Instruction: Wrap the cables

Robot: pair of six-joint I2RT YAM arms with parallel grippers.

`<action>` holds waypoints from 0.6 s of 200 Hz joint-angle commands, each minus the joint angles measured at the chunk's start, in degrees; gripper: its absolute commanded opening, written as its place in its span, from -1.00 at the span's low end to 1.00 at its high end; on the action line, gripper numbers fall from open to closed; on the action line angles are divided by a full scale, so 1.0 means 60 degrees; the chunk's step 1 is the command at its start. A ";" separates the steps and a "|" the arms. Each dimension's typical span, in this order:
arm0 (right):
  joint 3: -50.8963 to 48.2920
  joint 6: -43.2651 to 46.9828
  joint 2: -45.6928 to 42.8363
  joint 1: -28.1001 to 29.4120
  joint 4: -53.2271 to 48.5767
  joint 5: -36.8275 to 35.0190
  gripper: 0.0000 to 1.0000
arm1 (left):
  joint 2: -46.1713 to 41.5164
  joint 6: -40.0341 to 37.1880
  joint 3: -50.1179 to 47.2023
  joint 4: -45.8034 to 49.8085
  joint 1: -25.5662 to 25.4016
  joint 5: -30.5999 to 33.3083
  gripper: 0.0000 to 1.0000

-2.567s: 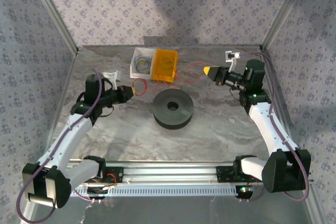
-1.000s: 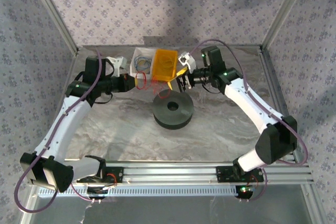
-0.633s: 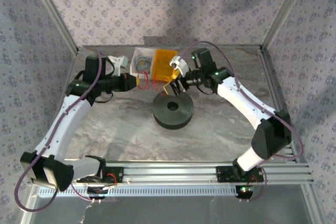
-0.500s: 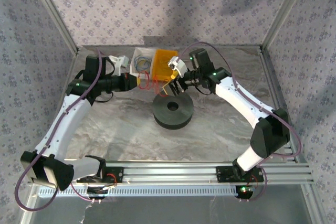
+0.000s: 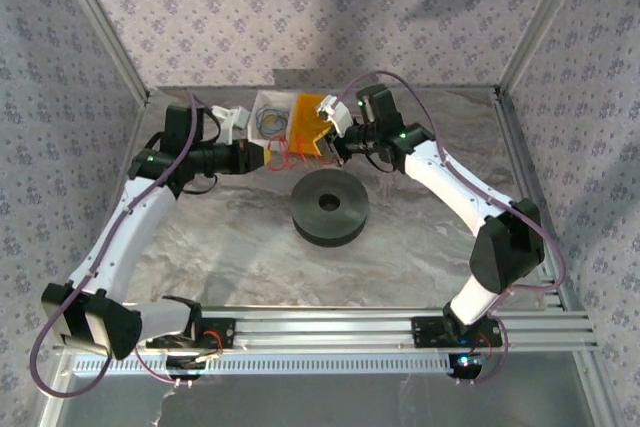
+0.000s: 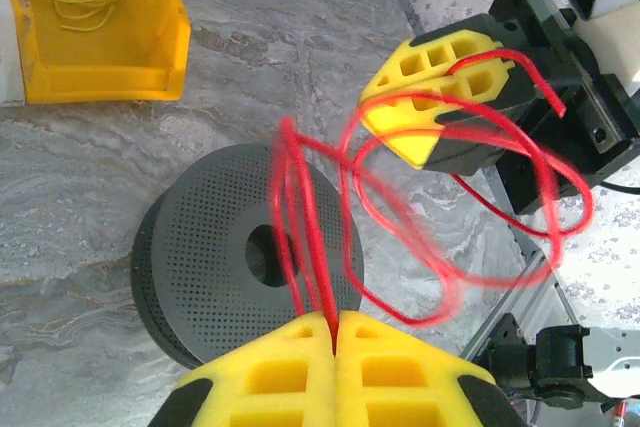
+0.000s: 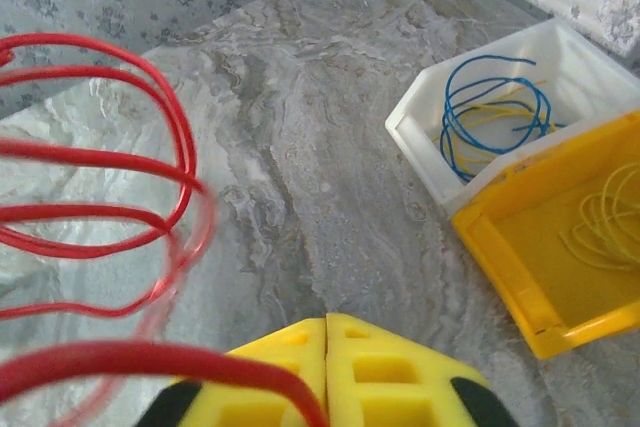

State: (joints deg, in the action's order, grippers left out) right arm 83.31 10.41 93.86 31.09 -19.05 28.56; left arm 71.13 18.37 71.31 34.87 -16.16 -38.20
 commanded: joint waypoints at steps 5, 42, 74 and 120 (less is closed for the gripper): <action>0.0268 -0.0300 -0.0092 -0.0239 0.0087 -0.0343 -1.00 | 0.0235 -0.0247 -0.0011 -0.0343 0.0203 -0.0434 -1.00; -0.0322 -0.1247 -0.0833 -0.0901 0.0108 -0.1301 -1.00 | 0.0455 -0.0287 -0.0328 -0.0578 0.0788 -0.0639 -1.00; -0.1562 -0.2627 -0.2056 -0.1760 0.0687 -0.2392 -1.00 | 0.0564 -0.0271 -0.0588 -0.0714 0.1316 -0.0580 -1.00; -0.2734 -0.3689 -0.3781 -0.2882 0.0251 -0.4011 -1.00 | 0.0518 -0.0493 -0.0651 -0.0374 0.1818 -0.0168 -1.00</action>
State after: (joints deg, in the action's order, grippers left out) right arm 69.63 -6.44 76.58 16.69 -16.53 12.45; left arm 74.43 17.30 67.42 31.51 -7.03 -40.71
